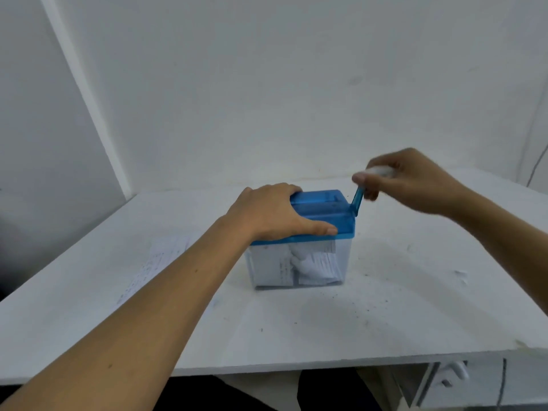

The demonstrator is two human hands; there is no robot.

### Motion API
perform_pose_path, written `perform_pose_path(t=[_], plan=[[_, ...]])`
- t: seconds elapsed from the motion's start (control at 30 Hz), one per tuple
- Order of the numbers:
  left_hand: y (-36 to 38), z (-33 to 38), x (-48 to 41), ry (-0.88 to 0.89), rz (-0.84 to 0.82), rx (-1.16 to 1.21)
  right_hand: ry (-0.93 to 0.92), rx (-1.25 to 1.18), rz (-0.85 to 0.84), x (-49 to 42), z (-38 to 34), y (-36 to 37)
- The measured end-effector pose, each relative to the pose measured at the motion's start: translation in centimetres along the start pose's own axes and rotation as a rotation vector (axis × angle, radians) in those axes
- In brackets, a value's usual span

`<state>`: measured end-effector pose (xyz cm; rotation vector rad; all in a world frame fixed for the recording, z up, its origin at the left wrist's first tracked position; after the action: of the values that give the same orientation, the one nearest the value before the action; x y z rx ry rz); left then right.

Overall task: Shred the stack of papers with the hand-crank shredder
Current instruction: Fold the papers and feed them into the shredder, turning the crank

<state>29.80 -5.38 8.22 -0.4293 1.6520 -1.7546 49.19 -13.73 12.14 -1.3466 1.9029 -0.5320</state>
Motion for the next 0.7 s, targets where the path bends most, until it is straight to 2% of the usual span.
perform_pose_path(t=[0.2, 0.33, 0.43, 0.53, 0.57, 0.63, 0.7], plan=[[0.1, 0.0, -0.1, 0.000, -0.007, -0.018, -0.004, -0.207, 0.150, -4.0, 1.8, 1.4], [0.2, 0.0, -0.1, -0.002, -0.007, -0.016, 0.056, -0.273, 0.197, -4.9, 3.1, 3.2], [0.2, 0.0, 0.0, -0.008, 0.000, 0.010, 0.215, -0.251, 0.129, -4.6, 5.7, 6.1], [0.2, 0.1, 0.0, 0.002, 0.015, -0.006, 0.438, -0.154, -0.049, -2.2, 9.1, 10.7], [0.2, 0.2, -0.1, 0.004, 0.014, -0.012, 0.485, -0.165, -0.044, -1.3, 9.7, 11.3], [0.2, 0.2, -0.1, 0.007, 0.023, -0.016, 0.525, -0.192, -0.017, -0.2, 10.2, 11.4], [0.2, 0.1, -0.1, 0.008, 0.013, -0.010, 0.559, -0.195, -0.076, 0.0, 10.1, 11.0]])
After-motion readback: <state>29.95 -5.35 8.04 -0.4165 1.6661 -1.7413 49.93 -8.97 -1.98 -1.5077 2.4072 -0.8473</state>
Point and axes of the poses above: each hand's wrist, its own x-axis away from the middle knuckle, its own y-axis out of the palm, z = x × y, the point moved 6 cm from there along -x, towards the middle knuckle, and after that the axes turned 12 degrees about y, right-handed, at the moved point
